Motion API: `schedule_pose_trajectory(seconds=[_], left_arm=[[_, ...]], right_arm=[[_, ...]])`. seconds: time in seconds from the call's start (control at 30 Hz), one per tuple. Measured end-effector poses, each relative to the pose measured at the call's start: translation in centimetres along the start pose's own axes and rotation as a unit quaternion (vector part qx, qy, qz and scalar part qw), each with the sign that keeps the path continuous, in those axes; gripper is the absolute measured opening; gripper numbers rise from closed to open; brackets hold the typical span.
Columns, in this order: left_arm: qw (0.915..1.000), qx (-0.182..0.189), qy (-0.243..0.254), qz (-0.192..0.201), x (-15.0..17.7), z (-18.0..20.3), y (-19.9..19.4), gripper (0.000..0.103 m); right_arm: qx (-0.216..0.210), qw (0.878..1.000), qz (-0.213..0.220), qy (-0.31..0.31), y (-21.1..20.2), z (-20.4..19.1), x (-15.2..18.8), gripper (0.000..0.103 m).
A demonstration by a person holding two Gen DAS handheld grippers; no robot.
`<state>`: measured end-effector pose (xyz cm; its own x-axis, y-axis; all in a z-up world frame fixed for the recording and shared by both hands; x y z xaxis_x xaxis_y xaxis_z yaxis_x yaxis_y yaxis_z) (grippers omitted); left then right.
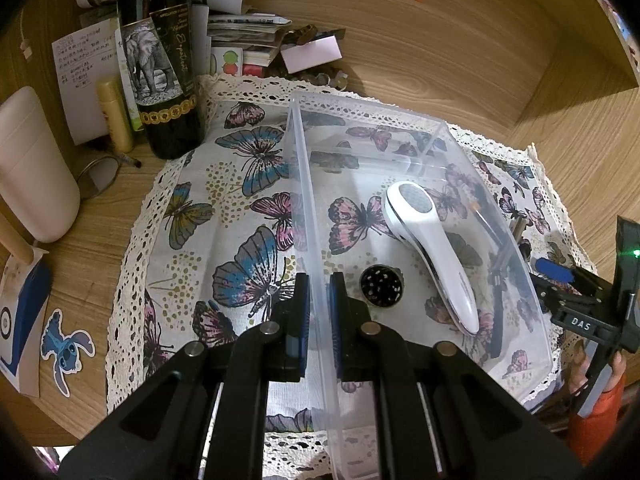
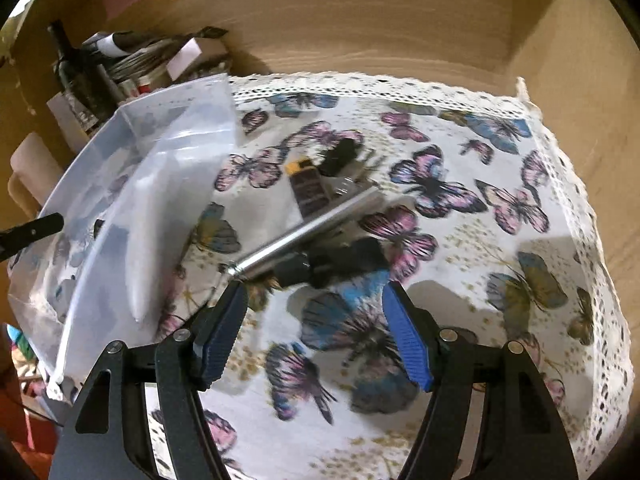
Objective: Organize rigid objects
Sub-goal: 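Move the right tool to the black cylindrical item and grasp it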
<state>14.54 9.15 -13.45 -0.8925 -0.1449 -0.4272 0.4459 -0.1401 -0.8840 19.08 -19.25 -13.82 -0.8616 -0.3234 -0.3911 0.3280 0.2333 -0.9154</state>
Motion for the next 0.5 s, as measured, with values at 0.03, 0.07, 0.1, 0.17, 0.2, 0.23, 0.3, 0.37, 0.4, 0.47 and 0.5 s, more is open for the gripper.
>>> schedule_pose_trajectory(seconds=[0.03,0.07,0.1,0.17,0.2,0.23,0.3,0.37,0.4,0.47,0.5], left_arm=[[1.0,0.0,0.0,0.0,0.0,0.0,0.0,0.01],[1.0,0.0,0.0,0.0,0.0,0.0,0.0,0.01],[1.0,0.001,0.0,-0.001,0.0,0.0,0.0,0.01],[1.0,0.0,0.001,0.0,0.0,0.0,0.0,0.01],[1.0,-0.001,0.002,-0.001,0.0,0.1,0.0,0.01],[1.0,-0.001,0.003,0.0,0.1,0.1,0.0,0.01],[1.0,-0.003,0.005,0.0,0.2,0.1,0.0,0.01],[1.0,-0.002,0.006,0.0,0.2,0.1,0.0,0.01],[1.0,-0.002,0.005,0.0,0.2,0.1,0.0,0.01],[1.0,-0.003,0.005,0.0,0.2,0.1,0.0,0.01],[1.0,-0.003,0.005,0.0,0.2,0.2,-0.1,0.01]], right_arm=[[0.004,1.0,0.0,-0.005,0.1,-0.2,-0.2,0.068],[0.011,1.0,0.002,-0.01,0.3,-0.5,-0.3,0.069],[0.018,1.0,0.001,-0.014,0.5,-0.6,-0.5,0.069],[0.027,1.0,-0.006,-0.014,1.2,-0.4,-0.9,0.069],[0.025,1.0,-0.007,-0.009,1.5,-0.2,-1.0,0.069],[0.023,1.0,-0.005,-0.005,1.7,-0.1,-1.2,0.069],[0.018,1.0,-0.002,-0.002,1.9,0.1,-1.4,0.06],[0.012,1.0,0.005,-0.003,1.7,0.1,-1.5,0.051],[0.007,1.0,0.007,-0.003,1.6,0.1,-1.5,0.049],[0.01,1.0,0.014,-0.006,1.3,-0.1,-1.4,0.034],[0.013,1.0,0.013,-0.009,1.2,-0.2,-1.3,0.032]])
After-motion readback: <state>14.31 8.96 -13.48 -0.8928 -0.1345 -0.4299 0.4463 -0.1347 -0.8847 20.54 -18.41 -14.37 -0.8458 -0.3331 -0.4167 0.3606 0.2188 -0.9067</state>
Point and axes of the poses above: each gripper's, at about its wrist camera, not at the fingertips, and y roughly the way its jaws point, z to its right, x to its underside, the point moved 3 cm from there along y, roughly the way its jaws point, and after that the axes turned 11 degrees about -z, right-handed, at the moved point
